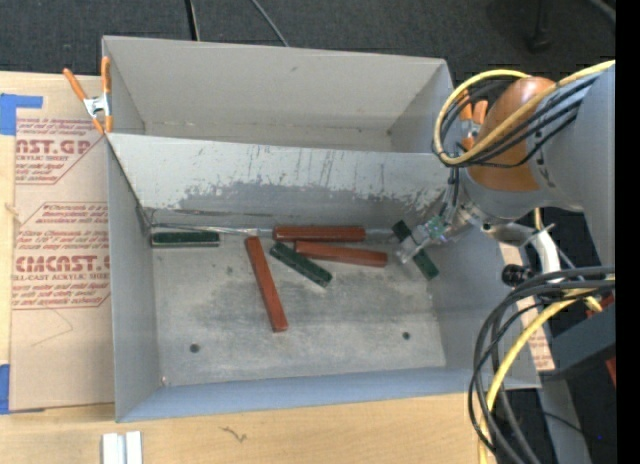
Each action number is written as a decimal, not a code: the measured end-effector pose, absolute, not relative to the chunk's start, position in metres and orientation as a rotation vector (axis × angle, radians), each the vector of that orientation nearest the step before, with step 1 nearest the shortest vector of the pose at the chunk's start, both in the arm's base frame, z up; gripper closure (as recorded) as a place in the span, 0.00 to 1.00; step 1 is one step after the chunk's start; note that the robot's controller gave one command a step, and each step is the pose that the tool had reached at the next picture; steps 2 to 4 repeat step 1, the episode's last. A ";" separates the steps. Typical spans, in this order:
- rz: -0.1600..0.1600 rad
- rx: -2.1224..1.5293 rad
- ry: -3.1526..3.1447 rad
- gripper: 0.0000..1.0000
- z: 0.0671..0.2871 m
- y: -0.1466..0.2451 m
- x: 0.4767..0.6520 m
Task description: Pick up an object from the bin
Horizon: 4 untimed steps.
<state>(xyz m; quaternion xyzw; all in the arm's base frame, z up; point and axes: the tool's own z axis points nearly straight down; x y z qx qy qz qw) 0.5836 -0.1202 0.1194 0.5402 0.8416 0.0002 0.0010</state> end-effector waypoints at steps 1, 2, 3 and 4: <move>0.002 1.693 2.641 1.00 0.171 -0.121 0.585; 0.002 1.693 2.641 1.00 0.171 -0.121 0.585; 0.002 1.693 2.641 1.00 0.171 -0.121 0.585; 0.002 1.693 2.641 1.00 0.171 -0.121 0.585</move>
Offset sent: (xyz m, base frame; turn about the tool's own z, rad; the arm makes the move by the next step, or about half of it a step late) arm -0.0001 -0.0001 0.0490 0.0000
